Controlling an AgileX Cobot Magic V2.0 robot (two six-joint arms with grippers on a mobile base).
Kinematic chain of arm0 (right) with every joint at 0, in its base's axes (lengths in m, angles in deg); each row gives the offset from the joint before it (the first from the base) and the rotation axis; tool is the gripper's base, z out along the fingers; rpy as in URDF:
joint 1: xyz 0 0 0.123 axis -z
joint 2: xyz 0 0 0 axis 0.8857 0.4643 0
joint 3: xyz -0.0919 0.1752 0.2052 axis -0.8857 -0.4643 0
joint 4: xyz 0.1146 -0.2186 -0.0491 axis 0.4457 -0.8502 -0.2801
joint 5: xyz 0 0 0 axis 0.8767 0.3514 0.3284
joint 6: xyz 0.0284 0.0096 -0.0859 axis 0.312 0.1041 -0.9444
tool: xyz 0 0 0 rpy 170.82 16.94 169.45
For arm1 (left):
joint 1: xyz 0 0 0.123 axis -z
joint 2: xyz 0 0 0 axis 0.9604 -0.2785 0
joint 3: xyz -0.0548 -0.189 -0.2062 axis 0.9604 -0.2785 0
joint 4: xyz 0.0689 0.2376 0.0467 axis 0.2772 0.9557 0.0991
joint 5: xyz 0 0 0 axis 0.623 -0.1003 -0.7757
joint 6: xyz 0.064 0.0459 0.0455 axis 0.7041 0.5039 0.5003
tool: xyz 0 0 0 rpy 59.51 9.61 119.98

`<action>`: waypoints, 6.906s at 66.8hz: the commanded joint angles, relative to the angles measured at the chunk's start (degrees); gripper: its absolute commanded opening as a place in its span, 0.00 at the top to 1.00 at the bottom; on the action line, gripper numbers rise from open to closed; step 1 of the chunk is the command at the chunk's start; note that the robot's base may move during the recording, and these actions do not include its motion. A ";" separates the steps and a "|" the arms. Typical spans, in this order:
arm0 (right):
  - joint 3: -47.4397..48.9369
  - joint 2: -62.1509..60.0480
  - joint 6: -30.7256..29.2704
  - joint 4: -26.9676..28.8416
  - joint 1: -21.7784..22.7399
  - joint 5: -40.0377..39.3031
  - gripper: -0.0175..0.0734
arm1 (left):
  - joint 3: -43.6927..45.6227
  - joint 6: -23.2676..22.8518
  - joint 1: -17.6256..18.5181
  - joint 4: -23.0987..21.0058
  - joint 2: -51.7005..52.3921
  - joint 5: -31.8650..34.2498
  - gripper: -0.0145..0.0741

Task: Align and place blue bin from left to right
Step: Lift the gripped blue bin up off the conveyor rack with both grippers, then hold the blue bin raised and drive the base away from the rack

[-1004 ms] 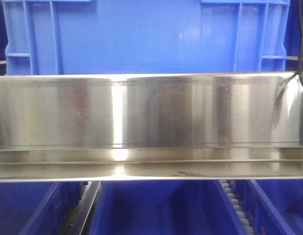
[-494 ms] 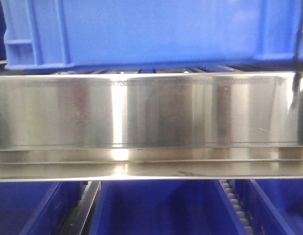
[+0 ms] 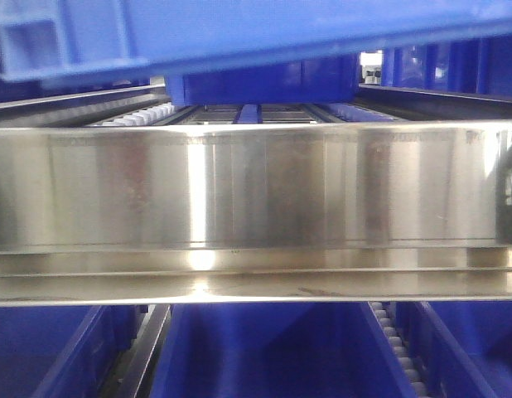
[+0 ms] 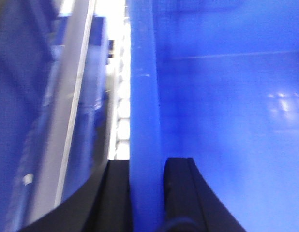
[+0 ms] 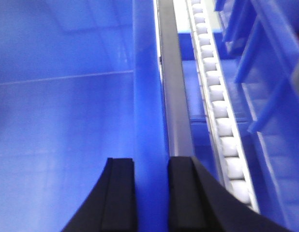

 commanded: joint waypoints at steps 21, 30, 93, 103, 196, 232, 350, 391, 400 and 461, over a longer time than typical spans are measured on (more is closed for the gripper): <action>-9.32 -9.94 8.83 -5.88 -7.72 -6.97 0.89 | -2.59 -3.53 4.03 1.89 9.40 2.57 0.96; -14.69 -13.71 13.66 -9.68 -10.62 -7.67 0.89 | -9.01 -8.41 7.93 6.51 13.66 2.57 0.96; -26.88 -22.84 23.29 -17.45 -19.42 -8.19 0.89 | -20.72 -12.75 14.18 12.34 22.44 2.57 0.96; -26.88 -22.84 23.29 -17.45 -19.53 -8.08 0.89 | -20.72 -12.75 13.81 12.71 22.44 2.57 0.96; -26.88 -22.84 21.47 -17.45 -19.53 -8.62 0.89 | -20.72 -12.75 13.81 13.64 22.44 2.57 0.96; -26.88 -22.84 21.47 -17.45 -19.53 -8.62 0.89 | -20.72 -12.75 13.81 14.14 22.44 2.57 0.96; -26.88 -22.84 21.47 -17.45 -19.53 -8.62 0.89 | -20.72 -12.75 13.81 15.07 22.44 2.57 0.96; -26.88 -22.84 21.47 -17.45 -19.53 -8.62 0.89 | -20.72 -12.75 13.81 15.18 22.44 2.57 0.96; -26.88 -22.84 21.47 -17.45 -19.53 -8.62 0.89 | -20.72 -12.75 13.81 15.18 22.44 2.57 0.96; -26.88 -22.84 21.47 -17.45 -19.53 -8.62 0.89 | -20.72 -12.75 13.81 15.15 22.31 2.57 0.96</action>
